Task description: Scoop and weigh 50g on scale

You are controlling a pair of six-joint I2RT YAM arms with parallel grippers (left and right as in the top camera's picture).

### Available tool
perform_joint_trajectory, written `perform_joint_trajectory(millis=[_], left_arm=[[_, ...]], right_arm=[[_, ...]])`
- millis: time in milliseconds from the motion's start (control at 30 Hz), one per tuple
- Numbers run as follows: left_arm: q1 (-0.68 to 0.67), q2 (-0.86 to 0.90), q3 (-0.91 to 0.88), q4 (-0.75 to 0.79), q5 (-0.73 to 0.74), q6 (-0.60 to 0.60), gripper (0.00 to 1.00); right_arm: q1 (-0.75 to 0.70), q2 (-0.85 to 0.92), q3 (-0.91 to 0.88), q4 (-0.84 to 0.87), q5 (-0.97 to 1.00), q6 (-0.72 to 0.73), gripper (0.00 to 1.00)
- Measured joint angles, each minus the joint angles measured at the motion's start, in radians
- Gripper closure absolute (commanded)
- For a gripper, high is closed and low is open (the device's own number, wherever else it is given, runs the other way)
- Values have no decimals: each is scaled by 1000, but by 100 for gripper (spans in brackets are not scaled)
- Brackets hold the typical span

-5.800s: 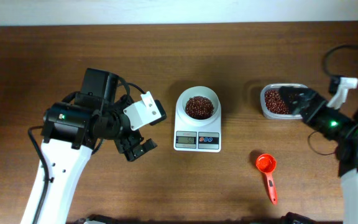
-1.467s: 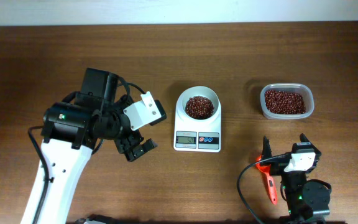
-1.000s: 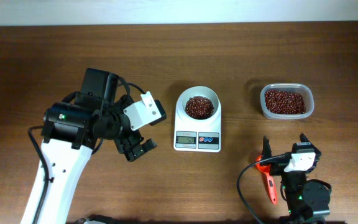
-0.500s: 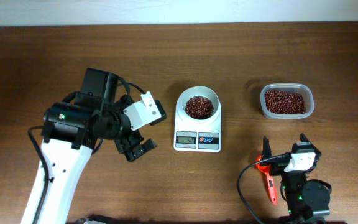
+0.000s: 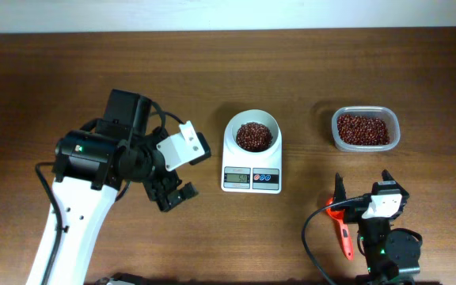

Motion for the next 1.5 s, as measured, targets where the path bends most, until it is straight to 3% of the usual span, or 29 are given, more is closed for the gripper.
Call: perform_joint_trajectory(millis=[267,467,667,1000,1167,1267,1500], left_arm=[[0,-4,-1,-173,0,0,1],[0,-132,-62,-172,0,0,1],[18,-343,-189,-45,0,0,1],[195,-689,-426,257,34,0,1],[211,-848,-623,478,78,-15,1],[211,-929,-752,705,79,-126,1],[211,-1084,-930,924,-79,-530,1]], right_arm=[[0,0,0,0,0,0,1],[0,-1,0,0,0,0,1],[0,-1,0,0,0,0,1],[0,-1,0,0,-3,0,1],[0,-1,-1,1,-3,0,1],[0,-1,-2,2,-3,-1,1],[0,-1,-2,2,-3,0,1]])
